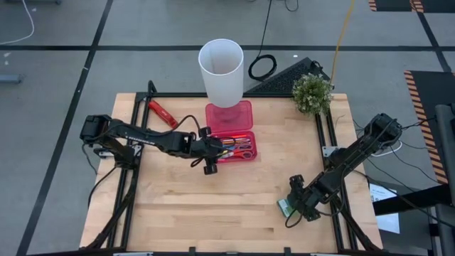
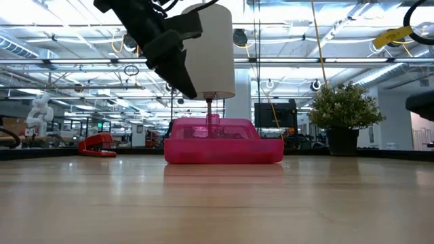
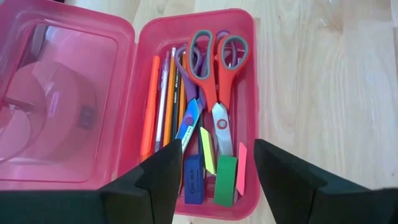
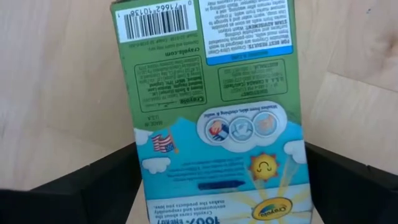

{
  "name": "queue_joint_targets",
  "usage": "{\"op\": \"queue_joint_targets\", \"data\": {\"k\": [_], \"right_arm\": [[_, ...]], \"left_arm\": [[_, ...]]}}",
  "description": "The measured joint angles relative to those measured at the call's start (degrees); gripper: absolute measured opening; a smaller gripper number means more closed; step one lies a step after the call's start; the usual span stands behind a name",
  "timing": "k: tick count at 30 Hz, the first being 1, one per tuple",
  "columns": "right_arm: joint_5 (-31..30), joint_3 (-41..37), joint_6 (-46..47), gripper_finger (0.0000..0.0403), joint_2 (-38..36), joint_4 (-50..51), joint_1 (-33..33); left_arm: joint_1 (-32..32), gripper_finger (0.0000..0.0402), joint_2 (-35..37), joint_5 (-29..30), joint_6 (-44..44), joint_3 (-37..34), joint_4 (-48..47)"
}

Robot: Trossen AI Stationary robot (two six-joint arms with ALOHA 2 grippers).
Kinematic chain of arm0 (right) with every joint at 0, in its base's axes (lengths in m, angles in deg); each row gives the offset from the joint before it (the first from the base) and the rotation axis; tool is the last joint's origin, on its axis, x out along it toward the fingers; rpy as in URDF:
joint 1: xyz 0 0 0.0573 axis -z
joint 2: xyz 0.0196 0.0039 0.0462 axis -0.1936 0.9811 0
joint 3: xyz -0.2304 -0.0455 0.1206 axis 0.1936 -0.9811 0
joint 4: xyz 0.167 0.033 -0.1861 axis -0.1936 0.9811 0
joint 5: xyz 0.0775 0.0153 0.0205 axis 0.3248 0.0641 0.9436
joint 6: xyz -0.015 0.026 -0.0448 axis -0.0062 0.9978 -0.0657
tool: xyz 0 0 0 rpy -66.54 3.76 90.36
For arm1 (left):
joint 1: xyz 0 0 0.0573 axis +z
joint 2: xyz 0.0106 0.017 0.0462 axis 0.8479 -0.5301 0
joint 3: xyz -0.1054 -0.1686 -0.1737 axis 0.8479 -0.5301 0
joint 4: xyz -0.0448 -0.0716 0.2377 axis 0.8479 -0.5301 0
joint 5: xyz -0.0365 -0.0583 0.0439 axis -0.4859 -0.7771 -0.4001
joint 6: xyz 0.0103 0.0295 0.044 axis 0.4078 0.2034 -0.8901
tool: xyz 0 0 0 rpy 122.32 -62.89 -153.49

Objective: Pack school essentials
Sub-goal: Put the crayon box into the pink supply box

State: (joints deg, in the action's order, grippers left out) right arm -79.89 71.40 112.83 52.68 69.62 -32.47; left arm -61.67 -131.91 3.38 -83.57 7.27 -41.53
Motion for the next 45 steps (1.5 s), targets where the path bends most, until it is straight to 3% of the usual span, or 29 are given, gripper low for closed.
{"op": "queue_joint_targets", "data": {"k": [19,30,38,45], "right_arm": [[-3.10,-0.22,-1.22,0.0392,0.09,-0.04,0.00],[-3.12,-0.24,-0.06,0.0328,0.11,-0.66,0.07],[-3.06,0.57,0.92,0.0323,0.17,-0.94,0.51],[-3.17,3.96,0.46,0.0323,0.15,-1.00,4.89]], "left_arm": [[0.00,0.0202,-0.02,0.00,0.04,0.00,-0.03],[0.00,0.0202,-0.03,0.00,0.15,0.00,-0.04],[0.00,0.0202,-0.04,0.00,0.15,0.00,-0.22],[0.00,0.0202,-0.02,0.00,0.13,-0.02,-0.66]]}}
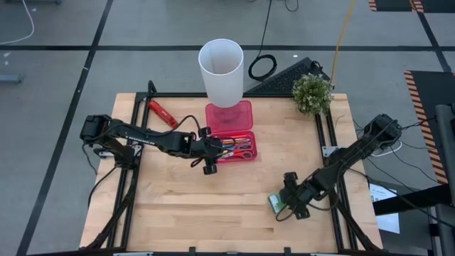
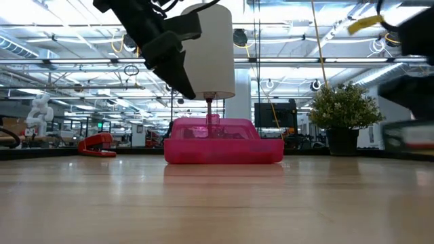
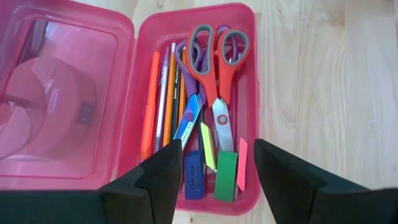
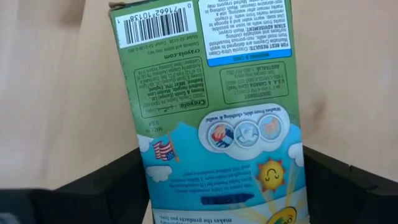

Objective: Pack school essentials
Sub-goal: Put the crayon box into the pink supply box

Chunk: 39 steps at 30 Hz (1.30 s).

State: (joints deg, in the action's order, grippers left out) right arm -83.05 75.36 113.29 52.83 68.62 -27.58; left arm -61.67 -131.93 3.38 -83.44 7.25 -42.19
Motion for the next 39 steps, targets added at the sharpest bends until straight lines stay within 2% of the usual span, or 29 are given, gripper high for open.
{"op": "queue_joint_targets", "data": {"k": [8,14,19,22,29,39], "right_arm": [[-0.13,5.27,-1.75,0.0322,0.00,0.08,10.69],[-0.76,11.52,-7.99,0.0322,-0.02,0.35,20.25],[-6.27,16.72,-16.23,0.0322,0.11,0.27,26.28],[-7.50,19.73,-20.22,0.0322,1.35,0.27,30.01],[-6.94,27.72,-28.56,0.0322,9.92,-0.73,37.36],[-0.90,36.15,-35.31,0.0322,24.71,-0.28,45.85]], "left_arm": [[-0.15,0.0202,3.12,0.43,3.04,-0.03,-7.88],[-1.88,0.0202,7.32,4.29,7.68,-0.03,-14.69],[-5.35,0.0202,11.16,9.07,10.50,-0.07,-19.23],[-7.43,0.0202,13.48,12.21,11.93,-0.03,-20.22],[-10.03,0.0202,17.10,15.79,14.09,-2.48,-20.76],[-10.60,0.0202,21.36,16.57,15.82,-5.32,-19.20]]}}
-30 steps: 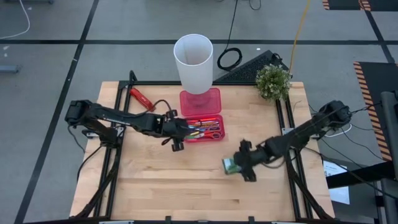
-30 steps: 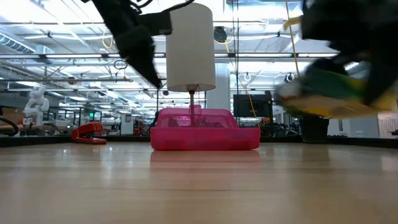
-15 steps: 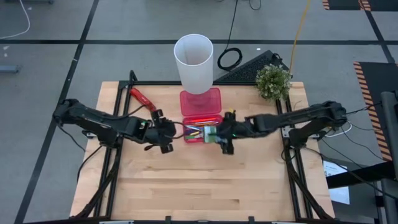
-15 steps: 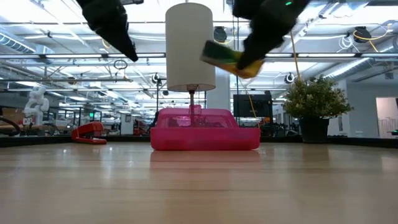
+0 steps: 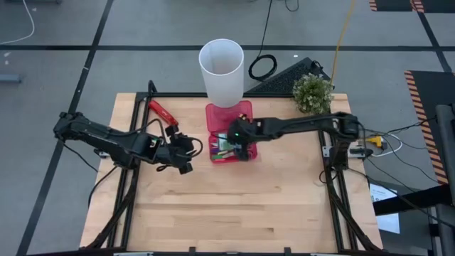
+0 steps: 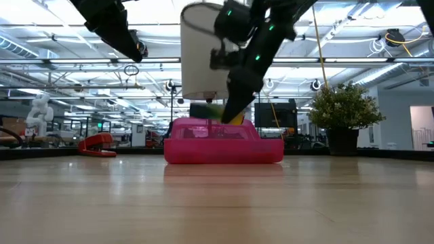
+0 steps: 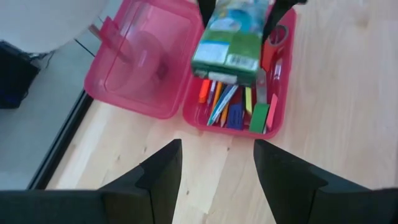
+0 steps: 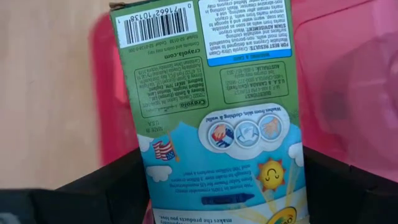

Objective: Pack school essentials
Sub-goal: Put the crayon box into the pink supply box

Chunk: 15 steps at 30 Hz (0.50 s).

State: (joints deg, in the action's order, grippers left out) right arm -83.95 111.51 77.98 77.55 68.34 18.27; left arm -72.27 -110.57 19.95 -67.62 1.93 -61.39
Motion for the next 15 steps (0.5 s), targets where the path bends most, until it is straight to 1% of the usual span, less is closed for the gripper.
{"op": "queue_joint_targets", "data": {"k": [2,8,15], "right_arm": [[1.16,1.60,-0.68,0.0322,2.50,0.11,1.22],[1.10,5.06,-3.25,0.0324,7.53,1.87,2.50],[1.27,5.72,-4.29,0.0358,8.52,1.28,2.47]], "left_arm": [[-0.29,0.0202,0.30,-0.02,-0.13,-0.37,0.15],[-1.52,0.0202,0.26,-0.02,0.17,-0.63,0.56],[-3.24,0.0202,0.26,-0.02,1.43,-0.63,0.53]]}}
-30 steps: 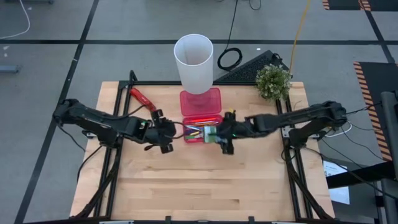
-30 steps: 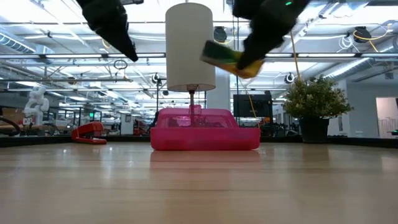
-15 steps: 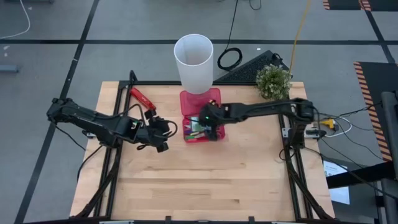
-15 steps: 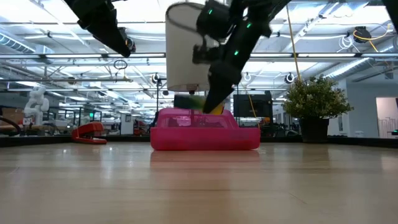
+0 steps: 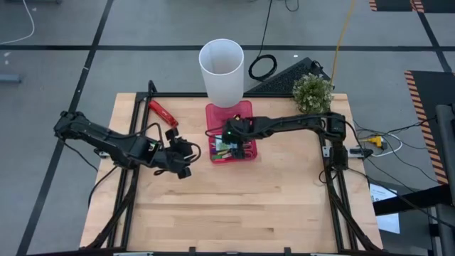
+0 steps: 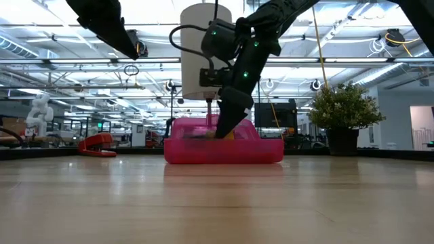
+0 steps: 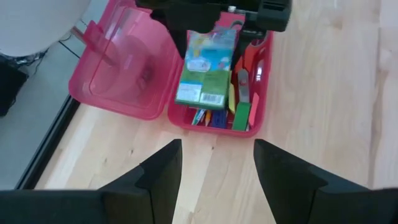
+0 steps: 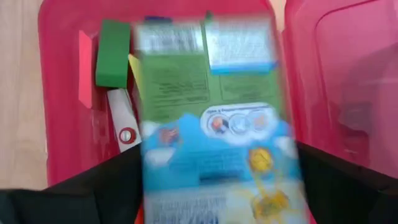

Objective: Pack school essentials
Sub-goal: Put the crayon box into the pink supply box, then return to Home Position

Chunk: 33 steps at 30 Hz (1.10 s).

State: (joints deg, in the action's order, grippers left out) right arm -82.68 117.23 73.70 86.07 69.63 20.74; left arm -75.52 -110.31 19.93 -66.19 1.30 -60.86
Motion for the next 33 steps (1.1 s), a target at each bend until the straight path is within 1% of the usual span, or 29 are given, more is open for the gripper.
{"op": "queue_joint_targets", "data": {"k": [5,10,12,14,18,21,22,24,28,30,33], "right_arm": [[2.82,0.00,-0.85,0.0384,-0.04,-0.37,0.00],[2.45,0.00,-1.30,0.0395,-2.31,0.34,-0.60],[1.12,0.00,-1.06,0.0393,-4.46,0.95,-0.94],[1.34,0.00,-0.60,0.0392,-7.25,1.80,-1.35],[1.22,-0.58,4.01,0.0392,-13.69,4.09,-3.61],[0.30,-3.76,8.11,0.0391,-19.69,3.76,-7.03],[-1.07,-5.02,8.96,0.0391,-21.69,2.98,-8.63],[-5.66,-7.62,9.81,0.0391,-25.73,1.11,-12.24],[-14.13,-11.90,10.66,0.0387,-32.85,-1.59,-19.44],[-17.44,-14.13,11.04,0.0372,-36.21,-3.14,-22.76],[-22.34,-18.22,11.93,0.0329,-41.07,-4.85,-27.38]], "left_arm": [[-0.27,0.0202,0.00,0.00,0.37,0.02,0.06],[-0.27,0.0202,0.00,0.02,0.65,0.02,0.06],[-0.27,0.0202,0.00,0.02,0.65,0.02,0.06],[-0.30,0.0202,0.00,0.02,0.67,0.02,0.06],[-1.32,0.0202,-0.02,0.92,0.41,0.06,0.08],[-2.59,0.0202,-0.02,2.55,-0.10,0.07,0.63],[-2.99,0.0202,-0.02,2.91,-0.46,0.07,1.35],[-3.95,0.0202,-0.02,3.97,-1.77,0.07,2.78],[-6.51,0.0202,-0.02,5.04,-7.67,0.07,9.19],[-7.75,0.0202,-0.02,5.32,-10.58,-0.19,13.84],[-9.29,0.0202,0.16,5.35,-16.66,-2.50,22.17]]}}
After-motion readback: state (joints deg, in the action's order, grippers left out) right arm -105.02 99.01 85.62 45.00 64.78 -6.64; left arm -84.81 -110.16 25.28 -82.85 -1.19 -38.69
